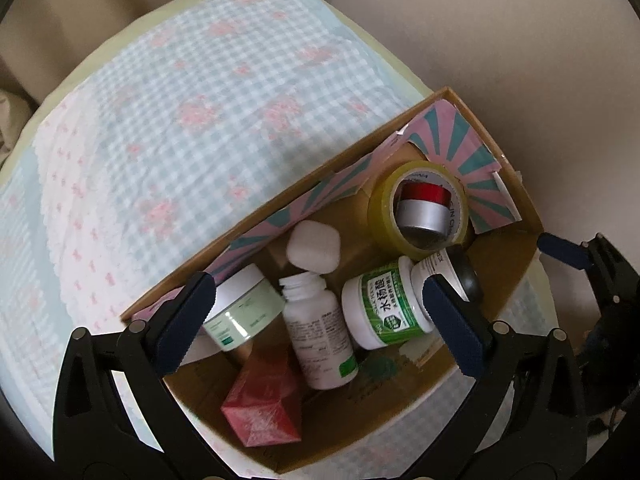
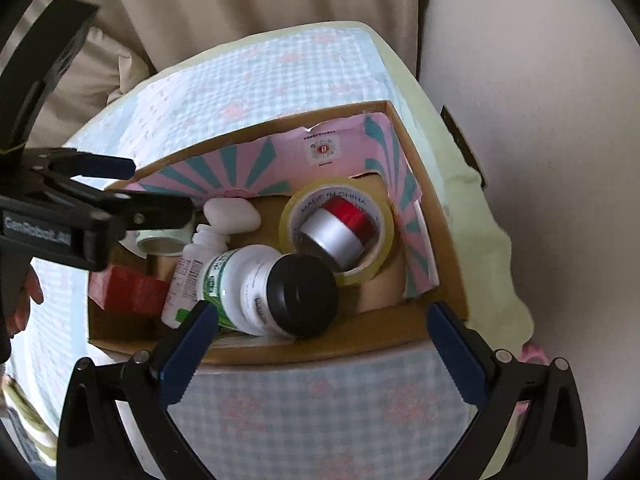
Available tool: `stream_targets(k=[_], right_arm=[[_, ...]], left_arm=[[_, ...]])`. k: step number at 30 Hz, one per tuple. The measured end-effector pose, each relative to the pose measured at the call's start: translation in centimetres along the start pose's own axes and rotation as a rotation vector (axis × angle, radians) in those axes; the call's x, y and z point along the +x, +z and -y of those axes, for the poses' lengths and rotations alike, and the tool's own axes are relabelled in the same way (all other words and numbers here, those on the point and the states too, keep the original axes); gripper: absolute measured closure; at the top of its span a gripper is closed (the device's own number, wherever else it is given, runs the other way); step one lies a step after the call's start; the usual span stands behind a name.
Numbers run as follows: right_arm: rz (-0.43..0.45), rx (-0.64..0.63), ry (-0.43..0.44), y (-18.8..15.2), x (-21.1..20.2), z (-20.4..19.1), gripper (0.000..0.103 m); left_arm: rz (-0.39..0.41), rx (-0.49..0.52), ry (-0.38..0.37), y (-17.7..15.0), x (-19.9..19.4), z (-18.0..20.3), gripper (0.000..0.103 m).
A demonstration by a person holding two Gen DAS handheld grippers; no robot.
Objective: Organize rigid objects
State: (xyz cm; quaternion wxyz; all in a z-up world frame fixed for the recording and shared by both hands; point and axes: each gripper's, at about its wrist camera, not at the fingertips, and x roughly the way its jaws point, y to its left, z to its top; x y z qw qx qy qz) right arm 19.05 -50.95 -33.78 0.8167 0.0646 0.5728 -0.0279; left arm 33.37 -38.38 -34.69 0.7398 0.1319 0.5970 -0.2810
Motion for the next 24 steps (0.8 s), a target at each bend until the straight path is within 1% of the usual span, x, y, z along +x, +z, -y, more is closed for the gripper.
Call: stream_targets(k=[7,13,17,19,24], right_arm=[[0.024,0.052,-0.02,-0.4,-1.3,-0.1,0.0],[0.056,0.054,-0.032,-0.2,-3.5,-1.4,0.0],[0.093,0.059,-0.023,-0.1,-6.3,-3.0,0.0],[0.121,0.065,-0.02,0.1,-8.4,-4.2,0.0],[0.183,0.049,-0.001,0.4,-13.5,-8.0,0.0]], left_arm=[[0.027,0.005,0.002,-0.7,-2.1,-0.4,0.0],[0.071,-0.017,-0.02,-1.7,-5.3,-1.4,0.0],[0.118,-0.054,-0.04,-3.4,-9.4,-2.6,0.0],[0.142,-0.07,-0.039,-4.4,-11.5,-3.3,0.0],[0.244,-0.123,-0.027,-8.6,-18.9,-5.6,0.0]])
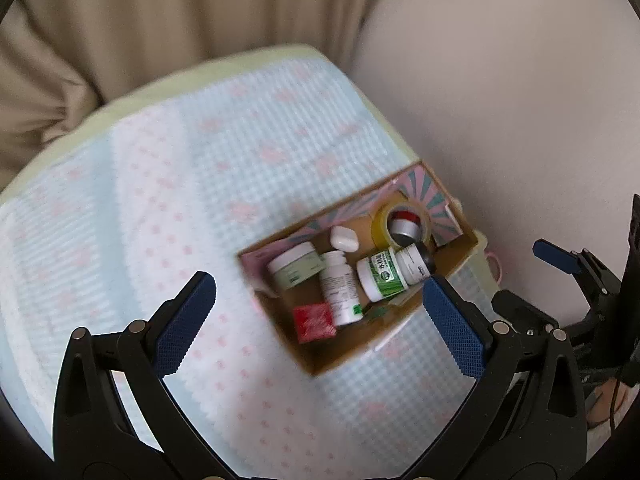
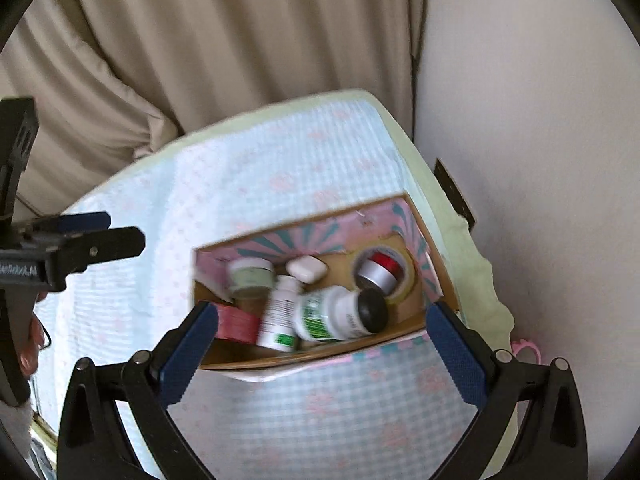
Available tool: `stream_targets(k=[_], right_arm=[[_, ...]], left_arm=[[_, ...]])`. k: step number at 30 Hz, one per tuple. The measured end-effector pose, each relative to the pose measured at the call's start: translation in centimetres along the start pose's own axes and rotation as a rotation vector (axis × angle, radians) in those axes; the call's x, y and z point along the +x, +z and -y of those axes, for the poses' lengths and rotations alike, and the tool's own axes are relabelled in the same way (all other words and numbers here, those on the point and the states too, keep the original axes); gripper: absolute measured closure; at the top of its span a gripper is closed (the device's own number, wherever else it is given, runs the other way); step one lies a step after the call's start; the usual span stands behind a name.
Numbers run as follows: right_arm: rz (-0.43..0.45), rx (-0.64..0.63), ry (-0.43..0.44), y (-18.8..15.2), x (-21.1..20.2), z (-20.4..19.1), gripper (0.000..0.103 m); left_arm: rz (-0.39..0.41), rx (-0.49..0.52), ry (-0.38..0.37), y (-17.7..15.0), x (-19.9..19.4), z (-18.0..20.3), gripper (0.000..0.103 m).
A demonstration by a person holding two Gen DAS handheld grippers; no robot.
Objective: Organize rigid objects
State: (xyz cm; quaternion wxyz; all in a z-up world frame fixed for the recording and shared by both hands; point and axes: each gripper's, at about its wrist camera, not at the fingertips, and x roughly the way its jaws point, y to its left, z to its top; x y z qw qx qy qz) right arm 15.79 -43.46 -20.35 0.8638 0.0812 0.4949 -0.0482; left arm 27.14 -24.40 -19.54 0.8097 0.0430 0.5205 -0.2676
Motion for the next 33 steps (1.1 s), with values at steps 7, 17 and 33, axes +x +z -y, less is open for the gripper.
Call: stream_targets(k=[7,17,33], right_arm=[[0.074,-0.067,0.061,0.9,-7.6,-8.0,0.0],[0.162,-0.174,0.104,-1.9,-16.4,-18.5,0.0],[0.231,-0.189,0.06,-6.7,-20.5,-23.0,0.0]], left_arm=[[0.136,-0.1,0.06,-5.9,-12.5,-4.5,0.0],[0.309,-0.263,0.212,-17.3,-25.2,-9.7,0.0],[0.445,-0.319,0.334,-25.1,-32.0,-10.1,0.0]])
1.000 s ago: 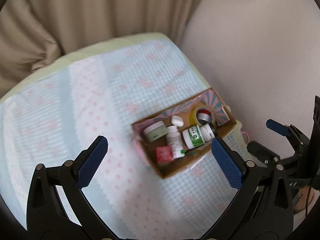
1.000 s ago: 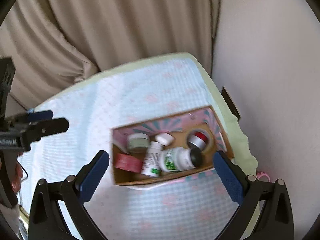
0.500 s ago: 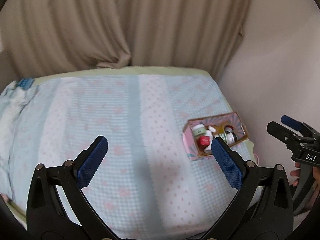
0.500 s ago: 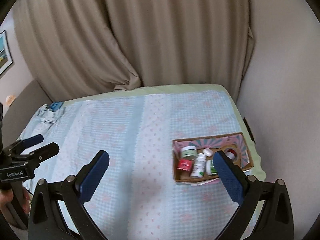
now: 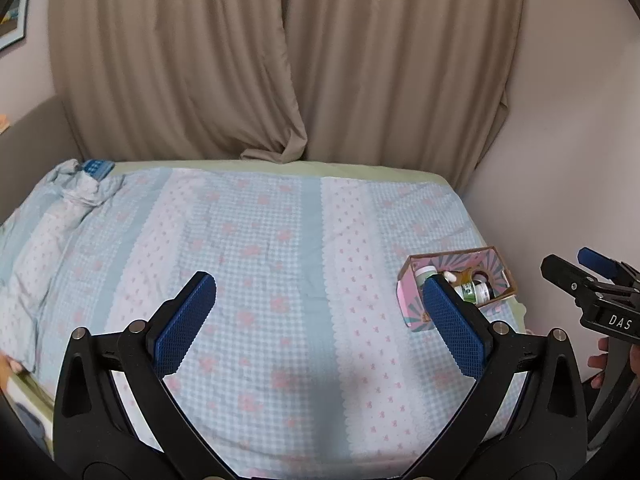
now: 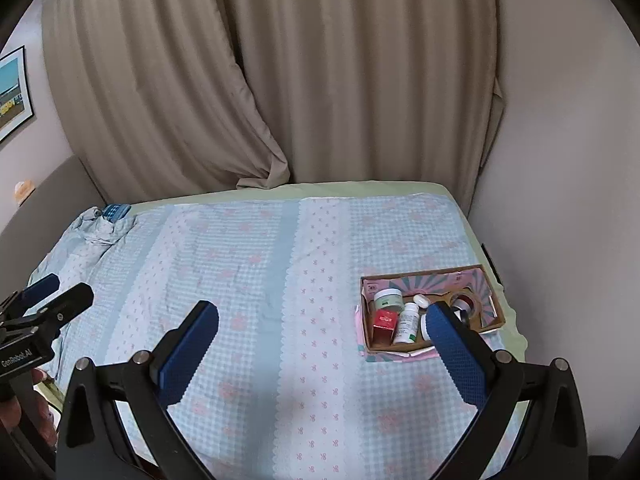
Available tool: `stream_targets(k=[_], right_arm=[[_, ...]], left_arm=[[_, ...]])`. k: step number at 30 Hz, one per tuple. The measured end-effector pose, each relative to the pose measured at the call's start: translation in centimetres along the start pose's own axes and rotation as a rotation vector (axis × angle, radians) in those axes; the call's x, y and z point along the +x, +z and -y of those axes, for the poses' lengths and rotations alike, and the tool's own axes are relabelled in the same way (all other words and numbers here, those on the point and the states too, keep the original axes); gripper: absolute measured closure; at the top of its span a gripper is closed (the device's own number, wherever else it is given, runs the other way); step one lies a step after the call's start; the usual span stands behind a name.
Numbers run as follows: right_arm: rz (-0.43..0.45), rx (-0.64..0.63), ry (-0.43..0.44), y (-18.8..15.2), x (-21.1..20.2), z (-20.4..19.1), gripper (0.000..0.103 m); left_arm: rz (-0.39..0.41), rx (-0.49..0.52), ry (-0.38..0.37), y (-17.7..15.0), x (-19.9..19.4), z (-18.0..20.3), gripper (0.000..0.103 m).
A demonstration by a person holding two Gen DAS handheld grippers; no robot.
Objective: Organize rigid objects
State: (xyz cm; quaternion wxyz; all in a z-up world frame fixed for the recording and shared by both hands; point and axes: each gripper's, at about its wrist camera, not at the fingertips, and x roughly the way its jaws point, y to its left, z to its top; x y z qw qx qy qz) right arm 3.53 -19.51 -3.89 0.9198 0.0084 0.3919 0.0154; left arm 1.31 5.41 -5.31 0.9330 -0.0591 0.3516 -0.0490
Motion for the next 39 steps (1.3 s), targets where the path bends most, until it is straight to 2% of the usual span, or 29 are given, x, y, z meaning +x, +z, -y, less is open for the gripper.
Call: stream_targets(k=[5,39], right_arm=[[0.01,-0.011,-0.032,-0.3,-0.7,-0.2,0.0],[0.012,0.009,-0.05,0.0,-0.2,0.7,0.0]], left_arm=[[0.018,0.02,0.004,0.3,-0.5,0.4,0.0],[0.012,0.065,0.004,0.9,0.9,2.2,0.0]])
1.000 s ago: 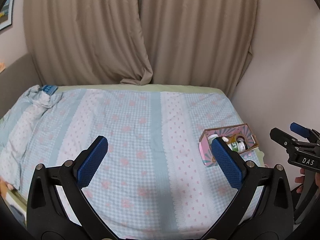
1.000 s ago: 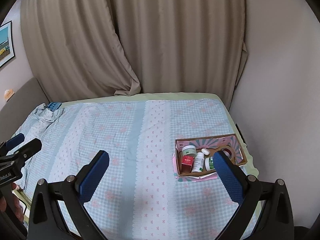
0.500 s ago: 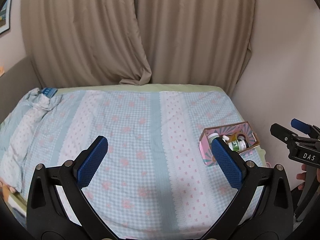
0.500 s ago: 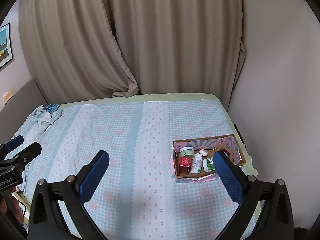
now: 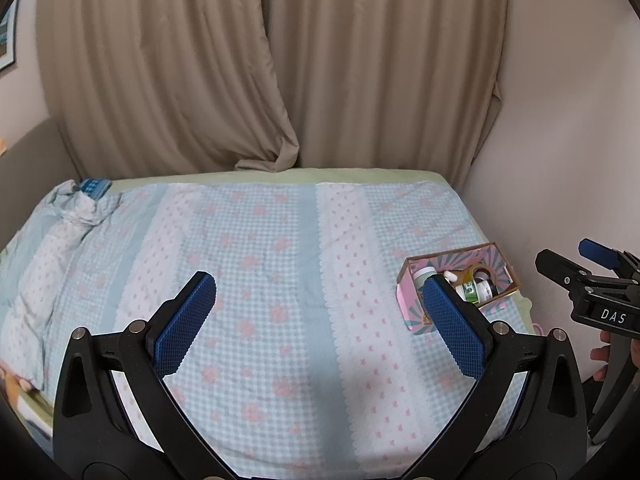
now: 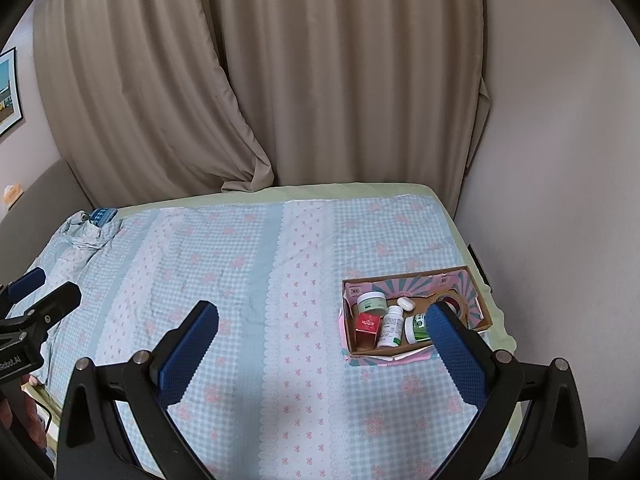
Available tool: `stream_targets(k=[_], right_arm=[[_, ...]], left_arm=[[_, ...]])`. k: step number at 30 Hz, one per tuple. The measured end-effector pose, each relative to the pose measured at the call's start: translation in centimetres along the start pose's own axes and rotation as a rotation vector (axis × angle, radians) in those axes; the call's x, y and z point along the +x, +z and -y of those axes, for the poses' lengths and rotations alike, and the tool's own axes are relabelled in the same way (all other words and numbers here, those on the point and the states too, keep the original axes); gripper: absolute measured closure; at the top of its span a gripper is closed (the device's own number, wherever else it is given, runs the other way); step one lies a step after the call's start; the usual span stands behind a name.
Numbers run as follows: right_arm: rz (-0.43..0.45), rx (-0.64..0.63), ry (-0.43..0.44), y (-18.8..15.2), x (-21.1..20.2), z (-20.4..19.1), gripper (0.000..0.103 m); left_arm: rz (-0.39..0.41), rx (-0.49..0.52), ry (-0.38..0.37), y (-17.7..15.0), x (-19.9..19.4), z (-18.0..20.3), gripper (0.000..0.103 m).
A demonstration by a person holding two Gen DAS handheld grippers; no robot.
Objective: Organize rigid objects
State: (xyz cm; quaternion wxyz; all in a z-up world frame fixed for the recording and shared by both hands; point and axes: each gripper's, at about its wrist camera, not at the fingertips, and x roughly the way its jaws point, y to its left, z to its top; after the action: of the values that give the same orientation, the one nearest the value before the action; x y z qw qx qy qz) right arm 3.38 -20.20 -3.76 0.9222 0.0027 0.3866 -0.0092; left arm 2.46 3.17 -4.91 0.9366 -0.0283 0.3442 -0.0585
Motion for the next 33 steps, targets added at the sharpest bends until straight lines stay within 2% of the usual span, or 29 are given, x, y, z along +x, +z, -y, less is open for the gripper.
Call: stream_targets(k=[29,33], right_arm=[[0.006,-0.014,-0.005,1.1,1.3,-0.9,0.0],[0.005,-0.015,-0.008,1.2,1.4,-1.0,0.0]], left_arm=[[-0.014,0.003,-0.006,0.8,1.4,-0.7,0.0],[-0.02,0.002,0.01,1.1,2.0,-0.7,0.0]])
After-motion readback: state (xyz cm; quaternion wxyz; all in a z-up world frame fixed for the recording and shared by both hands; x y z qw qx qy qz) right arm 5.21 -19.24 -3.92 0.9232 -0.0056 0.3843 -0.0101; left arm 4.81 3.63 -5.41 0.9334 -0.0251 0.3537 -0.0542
